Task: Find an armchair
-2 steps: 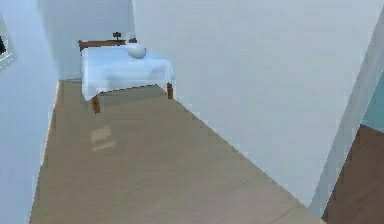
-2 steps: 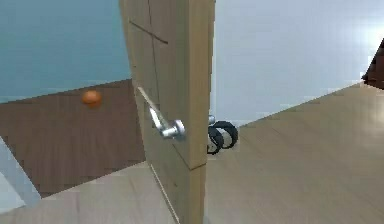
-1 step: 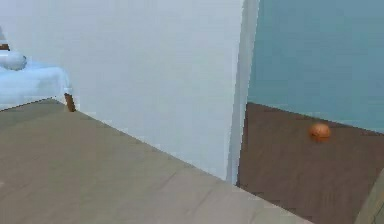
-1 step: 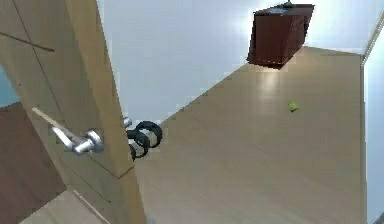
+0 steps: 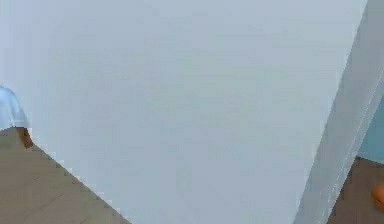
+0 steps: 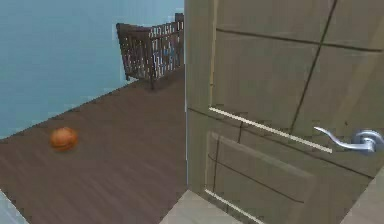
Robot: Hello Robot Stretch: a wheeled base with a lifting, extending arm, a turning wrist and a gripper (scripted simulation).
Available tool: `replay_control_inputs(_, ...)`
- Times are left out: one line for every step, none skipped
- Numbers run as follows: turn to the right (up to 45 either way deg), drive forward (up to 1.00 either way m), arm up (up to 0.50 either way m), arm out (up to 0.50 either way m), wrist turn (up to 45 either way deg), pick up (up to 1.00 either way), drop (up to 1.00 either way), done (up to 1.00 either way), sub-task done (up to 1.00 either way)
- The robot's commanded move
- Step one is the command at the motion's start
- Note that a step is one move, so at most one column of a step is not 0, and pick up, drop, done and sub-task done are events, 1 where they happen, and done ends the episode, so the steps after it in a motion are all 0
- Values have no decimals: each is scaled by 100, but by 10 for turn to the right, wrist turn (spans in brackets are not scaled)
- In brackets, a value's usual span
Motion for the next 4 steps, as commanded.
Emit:
replay_control_inputs(450, 0, 0, 0, 0, 0, 0, 0, 0)
replay_control_inputs(240, 0, 0, 0, 0, 0, 0, 0, 0)
replay_control_inputs(30, 0, 0, 0, 0, 0, 0, 0, 0)
replay_control_inputs(0, 100, 0, 0, 0, 0, 0, 0, 0)
